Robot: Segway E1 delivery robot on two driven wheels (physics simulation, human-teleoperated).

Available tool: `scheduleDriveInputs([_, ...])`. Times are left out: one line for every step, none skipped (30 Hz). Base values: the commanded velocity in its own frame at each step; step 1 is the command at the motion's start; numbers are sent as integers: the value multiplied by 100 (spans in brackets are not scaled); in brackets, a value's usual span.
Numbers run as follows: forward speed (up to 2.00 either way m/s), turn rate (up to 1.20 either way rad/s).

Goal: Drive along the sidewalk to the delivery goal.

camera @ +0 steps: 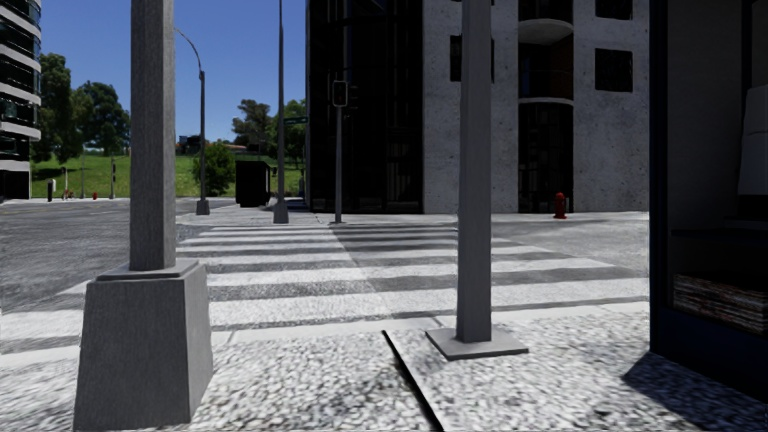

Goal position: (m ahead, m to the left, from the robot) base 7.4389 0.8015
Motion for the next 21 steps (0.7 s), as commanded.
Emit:
scheduleDriveInputs([131, 45])
scheduleDriveInputs([131, 45])
scheduleDriveInputs([131, 45])
scheduleDriveInputs([131, 45])
scheduleDriveInputs([131, 46])
scheduleDriveInputs([131, 46])
scheduleDriveInputs([131, 46])
scheduleDriveInputs([131, 44])
scheduleDriveInputs([131, 41])
scheduleDriveInputs([131, 37])
scheduleDriveInputs([131, 37])
scheduleDriveInputs([131, 31])
scheduleDriveInputs([131, 26])
scheduleDriveInputs([131, 8])
scheduleDriveInputs([131, 8])
scheduleDriveInputs([131, 0])
scheduleDriveInputs([131, 0])
scheduleDriveInputs([131, 0])
scheduleDriveInputs([131, 0])
scheduleDriveInputs([131, 0])
scheduleDriveInputs([130, 0])
